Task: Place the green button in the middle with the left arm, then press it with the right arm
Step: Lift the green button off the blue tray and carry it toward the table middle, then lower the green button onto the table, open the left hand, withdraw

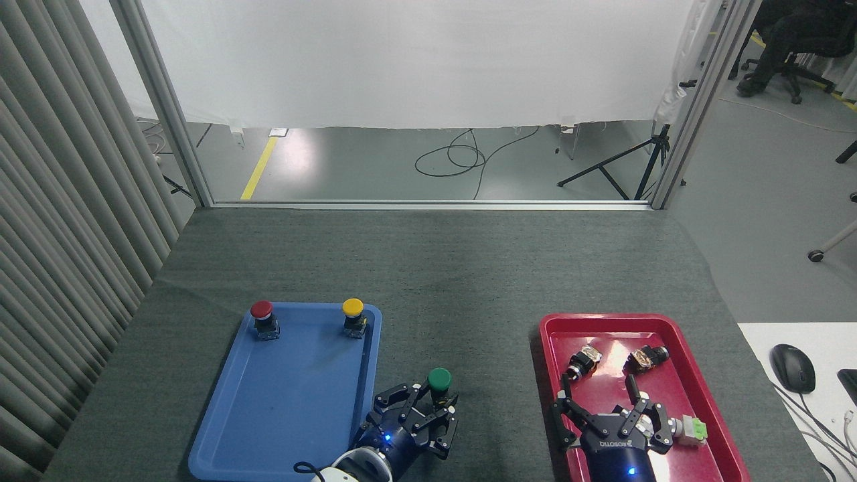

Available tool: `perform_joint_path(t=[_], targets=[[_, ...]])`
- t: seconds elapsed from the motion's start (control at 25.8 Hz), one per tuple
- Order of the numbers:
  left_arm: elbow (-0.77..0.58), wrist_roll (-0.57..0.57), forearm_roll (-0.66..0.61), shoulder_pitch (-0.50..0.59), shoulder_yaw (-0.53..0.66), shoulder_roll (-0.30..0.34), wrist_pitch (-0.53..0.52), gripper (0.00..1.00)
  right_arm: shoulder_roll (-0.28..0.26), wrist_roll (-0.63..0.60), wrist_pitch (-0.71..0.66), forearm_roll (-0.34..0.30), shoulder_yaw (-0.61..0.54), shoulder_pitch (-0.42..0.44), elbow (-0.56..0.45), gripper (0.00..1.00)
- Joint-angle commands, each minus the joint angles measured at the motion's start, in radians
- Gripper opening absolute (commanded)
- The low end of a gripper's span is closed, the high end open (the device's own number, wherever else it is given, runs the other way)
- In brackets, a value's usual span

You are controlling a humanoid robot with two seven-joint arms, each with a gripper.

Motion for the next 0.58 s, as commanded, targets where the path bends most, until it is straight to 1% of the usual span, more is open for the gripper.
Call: perform_joint_path(t=[0.0, 0.08, 0.12, 0.19, 0.23, 0.27, 0.35, 0.43, 0.46, 0.54], targets=[[0.02, 0.002, 0.0, -0.003, -0.012, -0.005, 0.0, 0.17, 0.011, -0.003, 0.0, 0.0, -0.001, 0.0, 0.008, 0.99], [0.018, 0.002, -0.002, -0.002, -0.013, -0.005, 0.0, 0.17, 0.016, -0.003, 0.0, 0.0, 0.002, 0.0, 0.008, 0.99], [0.018, 0.002, 0.0, -0.003, -0.013, -0.005, 0.0, 0.2, 0.016, -0.003, 0.0, -0.001, 0.002, 0.001, 0.008, 0.99], [0.018, 0.002, 0.0, -0.002, -0.013, -0.009, 0.0, 0.29, 0.016, -0.002, -0.001, 0.0, 0.0, 0.001, 0.011, 0.99], [0.018, 0.003, 0.001, -0.002, -0.013, -0.011, 0.0, 0.36, 0.016, -0.002, -0.001, 0.0, 0.0, 0.0, 0.012, 0.99], [0.018, 0.009, 0.001, -0.002, -0.013, -0.011, 0.002, 0.48, 0.017, -0.002, -0.003, 0.0, 0.0, 0.0, 0.015, 0.99], [0.018, 0.012, 0.004, 0.0, -0.013, -0.012, 0.002, 0.76, 0.016, -0.002, -0.012, 0.0, -0.001, 0.0, 0.017, 0.99], [0.009, 0.014, 0.007, 0.003, -0.013, -0.012, 0.0, 0.96, 0.014, -0.002, -0.014, 0.0, 0.0, 0.0, 0.017, 0.99], [0.006, 0.012, 0.007, 0.004, -0.013, -0.011, -0.009, 0.99, 0.013, -0.002, -0.014, 0.0, 0.002, 0.0, 0.017, 0.99], [0.001, 0.012, 0.007, 0.007, -0.013, -0.011, -0.009, 0.99, 0.013, -0.002, -0.014, 0.0, 0.002, 0.0, 0.017, 0.99]])
